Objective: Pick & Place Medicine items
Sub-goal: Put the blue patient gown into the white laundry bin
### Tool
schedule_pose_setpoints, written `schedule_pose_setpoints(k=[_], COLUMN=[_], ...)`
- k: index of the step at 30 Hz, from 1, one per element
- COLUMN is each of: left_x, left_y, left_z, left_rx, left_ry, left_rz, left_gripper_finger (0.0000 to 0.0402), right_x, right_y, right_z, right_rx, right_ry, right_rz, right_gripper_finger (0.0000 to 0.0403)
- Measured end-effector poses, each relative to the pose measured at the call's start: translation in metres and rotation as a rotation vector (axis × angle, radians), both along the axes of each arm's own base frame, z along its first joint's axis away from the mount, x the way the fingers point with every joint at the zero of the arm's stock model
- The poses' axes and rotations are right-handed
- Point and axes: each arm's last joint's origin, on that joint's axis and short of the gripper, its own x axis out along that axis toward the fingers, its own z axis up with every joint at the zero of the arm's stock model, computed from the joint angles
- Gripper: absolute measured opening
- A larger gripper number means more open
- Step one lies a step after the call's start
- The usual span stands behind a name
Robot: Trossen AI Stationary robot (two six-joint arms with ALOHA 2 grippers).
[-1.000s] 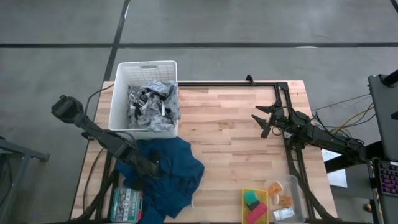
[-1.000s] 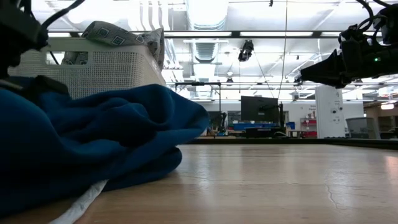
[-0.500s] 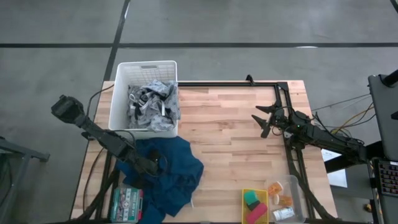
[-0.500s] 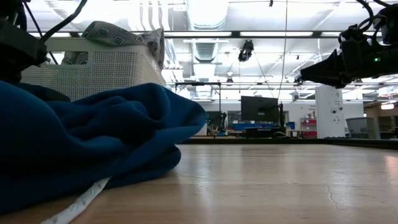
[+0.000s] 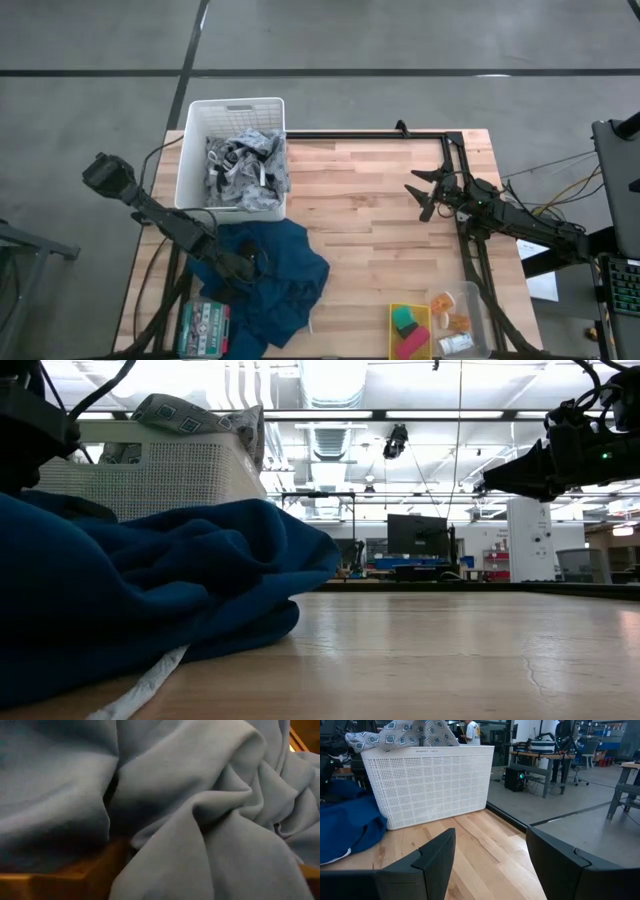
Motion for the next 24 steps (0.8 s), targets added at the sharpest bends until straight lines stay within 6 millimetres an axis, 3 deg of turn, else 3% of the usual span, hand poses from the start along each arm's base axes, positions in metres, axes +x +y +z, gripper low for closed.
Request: schedule_pose_setpoints(k=[18,20,24], left_x=[0.0048,0.0051,0.0058], left_y=[-0.0034,-0.0036,-0.0039], left_z=[0.0055,0.0059,0.0067], left_rx=[-0.047,-0.05,-0.053], left_ry=[-0.068,-0.073,-0.083], left_rz=[-0.005,-0.005,-0.002], left_gripper_finger=[0.0032,0.0012,0.001], right_x=[0.0,0.0,0.0], right_y=[0.0,0.0,0.0], right_z=[0.0,0.0,0.0], right_rx=[0.0,0.0,0.0], right_ry=[0.0,0.0,0.0], right_rz=[0.0,0.0,0.0], right_gripper_finger=[0.0238,0.0238,0.0238])
